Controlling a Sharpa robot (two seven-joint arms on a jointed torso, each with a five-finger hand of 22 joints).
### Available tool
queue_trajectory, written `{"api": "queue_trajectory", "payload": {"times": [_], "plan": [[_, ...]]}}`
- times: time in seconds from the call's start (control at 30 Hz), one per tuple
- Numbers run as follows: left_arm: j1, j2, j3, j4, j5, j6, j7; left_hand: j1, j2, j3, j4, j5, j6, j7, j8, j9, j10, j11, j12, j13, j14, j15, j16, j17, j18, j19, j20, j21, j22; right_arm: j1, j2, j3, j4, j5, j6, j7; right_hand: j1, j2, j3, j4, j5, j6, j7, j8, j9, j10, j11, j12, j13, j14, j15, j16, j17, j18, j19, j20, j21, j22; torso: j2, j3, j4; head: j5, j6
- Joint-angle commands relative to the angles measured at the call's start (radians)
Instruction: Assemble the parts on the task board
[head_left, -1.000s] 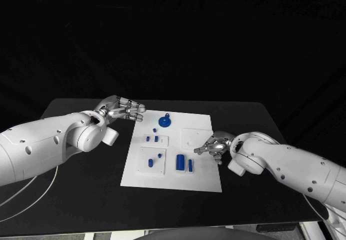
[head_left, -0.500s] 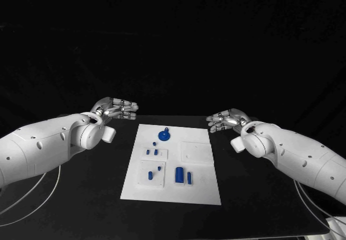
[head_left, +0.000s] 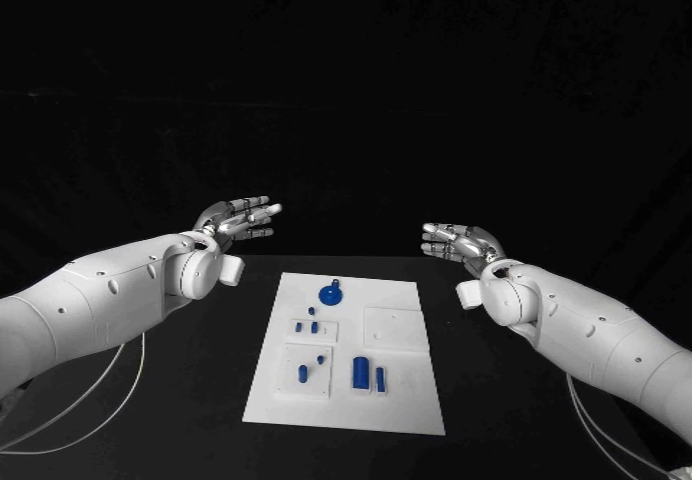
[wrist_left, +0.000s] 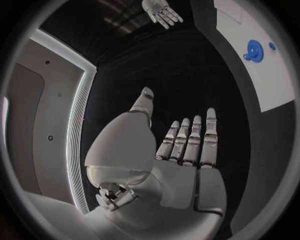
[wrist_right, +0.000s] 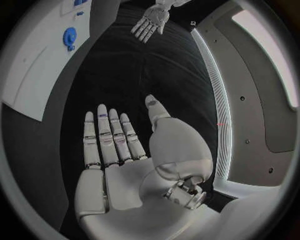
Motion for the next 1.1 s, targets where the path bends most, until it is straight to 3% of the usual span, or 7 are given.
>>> {"api": "queue_trajectory", "payload": {"times": [0.03, 0.07, 0.1, 0.17, 0.2, 0.73, 1.1], "plan": [[-0.004, -0.004, 0.003, 0.015, -0.001, -0.012, 0.004, -0.406, 0.062, 0.009, -0.06, -0.038, -0.518, -0.054, -0.039, -0.039, -0.579, -0.069, -0.04, -0.039, -0.618, -0.101, -0.042, -0.042, -0.1, -0.711, -0.171, -0.054, -0.055, 0.002, -0.005, -0.007, 0.013, 0.005, -0.011, 0.002, -0.363, -0.046, -0.008, 0.123, -0.253, -0.791, -0.092, -0.05, -0.048, -0.88, -0.109, -0.048, -0.047, -0.969, -0.106, -0.05, -0.048, -0.178, -0.697, -0.211, -0.061, -0.053, 0.0, 0.0053, 0.0017, 0.0, 0.004], [-0.006, -0.006, 0.005, 0.023, 0.0, -0.019, 0.007, -0.437, 0.062, 0.009, -0.06, -0.038, -0.518, -0.054, -0.039, -0.039, -0.579, -0.069, -0.04, -0.039, -0.618, -0.101, -0.042, -0.042, -0.1, -0.711, -0.171, -0.054, -0.055, 0.004, -0.008, -0.011, 0.022, 0.01, -0.019, 0.006, -0.393, -0.046, -0.008, 0.123, -0.253, -0.791, -0.092, -0.05, -0.048, -0.88, -0.109, -0.048, -0.047, -0.969, -0.106, -0.05, -0.048, -0.178, -0.697, -0.211, -0.061, -0.053, 0.0, 0.0089, 0.003, 0.001, 0.008], [-0.01, -0.009, 0.007, 0.033, 0.001, -0.028, 0.011, -0.467, 0.062, 0.009, -0.06, -0.038, -0.518, -0.054, -0.039, -0.039, -0.579, -0.069, -0.04, -0.039, -0.618, -0.101, -0.042, -0.042, -0.1, -0.711, -0.171, -0.054, -0.055, 0.006, -0.011, -0.017, 0.032, 0.017, -0.028, 0.01, -1.117, -0.046, -0.008, 0.123, -0.253, -0.791, -0.092, -0.05, -0.048, -0.88, -0.109, -0.048, -0.047, -0.969, -0.106, -0.05, -0.048, -0.178, -0.697, -0.211, -0.061, -0.053, -0.001, 0.0136, 0.0047, 0.002, 0.013], [-0.019, -0.016, 0.012, 0.06, 0.004, -0.053, 0.021, -0.526, 0.062, 0.009, -0.06, -0.038, -0.518, -0.054, -0.039, -0.039, -0.579, -0.069, -0.04, -0.039, -0.618, -0.101, -0.042, -0.042, -0.1, -0.711, -0.171, -0.054, -0.055, 0.012, -0.02, -0.033, 0.059, 0.036, -0.052, 0.022, -1.117, -0.046, -0.008, 0.123, -0.253, -0.791, -0.092, -0.05, -0.048, -0.88, -0.109, -0.048, -0.047, -0.969, -0.106, -0.05, -0.048, -0.178, -0.697, -0.211, -0.061, -0.053, -0.002, 0.026, 0.0091, 0.006, 0.027], [-0.028, -0.023, 0.018, 0.085, 0.007, -0.076, 0.031, -1.25, 0.062, 0.009, -0.06, -0.038, -0.518, -0.054, -0.039, -0.039, -0.579, -0.069, -0.04, -0.039, -0.618, -0.101, -0.042, -0.042, -0.1, -0.711, -0.171, -0.054, -0.055, 0.017, -0.028, -0.048, 0.084, 0.054, -0.076, 0.033, -1.117, -0.046, -0.008, 0.123, -0.253, -0.791, -0.092, -0.05, -0.048, -0.88, -0.109, -0.048, -0.047, -0.969, -0.106, -0.05, -0.048, -0.178, -0.697, -0.211, -0.061, -0.053, -0.004, 0.0375, 0.0133, 0.009, 0.039], [-0.19, -0.145, 0.117, 0.546, 0.063, -0.494, 0.203, -1.25, 0.062, 0.009, -0.06, -0.038, -0.518, -0.054, -0.039, -0.039, -0.579, -0.069, -0.04, -0.039, -0.618, -0.101, -0.042, -0.042, -0.1, -0.711, -0.171, -0.054, -0.055, 0.112, -0.178, -0.324, 0.553, 0.378, -0.5, 0.239, -1.117, -0.046, -0.008, 0.123, -0.253, -0.791, -0.092, -0.05, -0.048, -0.88, -0.109, -0.048, -0.047, -0.969, -0.106, -0.05, -0.048, -0.178, -0.697, -0.211, -0.061, -0.053, -0.007, 0.0666, 0.0237, 0.017, 0.071], [-0.228, -0.174, 0.141, 0.657, 0.077, -0.594, 0.244, -1.25, 0.062, 0.009, -0.06, -0.038, -0.518, -0.054, -0.039, -0.039, -0.579, -0.069, -0.04, -0.039, -0.618, -0.101, -0.042, -0.042, -0.1, -0.711, -0.171, -0.054, -0.055, 0.138, -0.219, -0.398, 0.679, 0.466, -0.615, 0.295, -1.117, -0.046, -0.008, 0.123, -0.253, -0.791, -0.092, -0.05, -0.048, -0.88, -0.109, -0.048, -0.047, -0.969, -0.106, -0.05, -0.048, -0.178, -0.697, -0.211, -0.061, -0.053, -0.007, 0.0666, 0.0237, 0.017, 0.071]]}}
